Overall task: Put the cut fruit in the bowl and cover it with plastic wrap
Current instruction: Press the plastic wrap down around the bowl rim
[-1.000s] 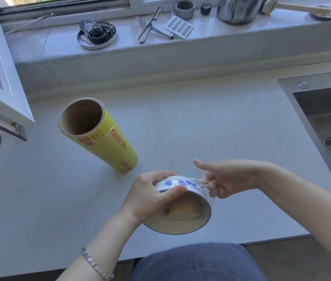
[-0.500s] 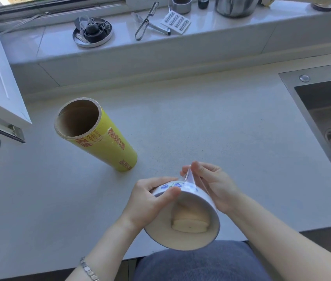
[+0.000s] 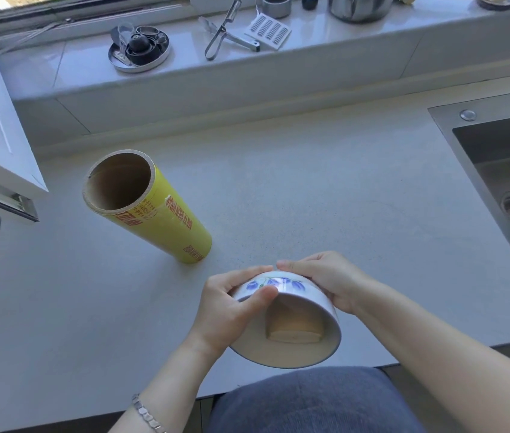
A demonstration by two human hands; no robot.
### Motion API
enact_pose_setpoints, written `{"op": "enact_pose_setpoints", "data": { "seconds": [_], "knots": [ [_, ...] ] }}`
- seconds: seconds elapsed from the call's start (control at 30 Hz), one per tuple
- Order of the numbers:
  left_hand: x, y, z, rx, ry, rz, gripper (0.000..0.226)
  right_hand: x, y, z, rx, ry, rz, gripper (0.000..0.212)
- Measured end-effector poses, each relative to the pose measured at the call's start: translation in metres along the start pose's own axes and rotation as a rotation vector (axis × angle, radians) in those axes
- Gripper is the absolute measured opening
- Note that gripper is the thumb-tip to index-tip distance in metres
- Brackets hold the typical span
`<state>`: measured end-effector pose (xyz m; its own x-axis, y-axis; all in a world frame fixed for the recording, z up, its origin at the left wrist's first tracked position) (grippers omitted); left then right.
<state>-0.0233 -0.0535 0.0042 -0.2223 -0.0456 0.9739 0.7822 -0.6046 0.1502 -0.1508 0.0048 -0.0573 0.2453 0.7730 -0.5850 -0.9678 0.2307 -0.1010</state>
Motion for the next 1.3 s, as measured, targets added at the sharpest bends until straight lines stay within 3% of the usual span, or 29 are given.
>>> {"op": "enact_pose_setpoints", "data": {
  "seconds": [0.2, 0.4, 0.57, 0.77, 1.07, 1.17, 1.23, 1.3],
  "knots": [
    [0.006, 0.002, -0.001, -0.033, -0.007, 0.016, 0.021, 0.01, -0.024, 0.001, -0.282, -0.142, -0.139, 0.017],
    [0.006, 0.0, 0.003, -0.056, -0.023, 0.019, 0.022, 0.007, -0.022, 0.005, -0.315, -0.13, -0.124, 0.012],
    [0.013, 0.001, 0.002, -0.042, -0.051, 0.021, 0.025, -0.003, -0.02, 0.01, -0.314, -0.021, -0.187, 0.023],
    [0.011, 0.007, 0.002, -0.04, -0.054, 0.007, 0.033, -0.003, -0.024, 0.01, -0.325, 0.01, -0.235, 0.016],
    [0.012, 0.001, 0.004, -0.077, -0.062, 0.026, 0.027, -0.022, -0.012, 0.02, -0.299, 0.299, 0.074, 0.023],
    [0.01, 0.007, 0.002, -0.011, -0.054, 0.038, 0.029, -0.027, -0.006, 0.029, -0.279, 0.371, 0.112, 0.033],
    [0.009, 0.011, 0.0, 0.035, -0.042, 0.037, 0.03, -0.031, -0.006, 0.04, -0.296, 0.451, 0.126, 0.019],
    [0.005, 0.015, -0.002, 0.099, -0.01, 0.075, 0.032, -0.031, -0.012, 0.047, -0.329, 0.492, 0.211, 0.035]
  ]
}}
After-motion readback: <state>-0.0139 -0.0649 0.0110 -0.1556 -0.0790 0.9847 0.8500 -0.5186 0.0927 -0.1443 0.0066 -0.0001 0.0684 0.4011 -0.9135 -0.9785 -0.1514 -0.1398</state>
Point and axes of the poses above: each hand's wrist, its own z-axis away from the middle knuckle, its own y-axis out of the back of the hand, x = y × z, the point moved 9 cm from there along -z, towards the middle knuckle, and after that the axes turned 4 degrees about -x, right-handed, at the moved point
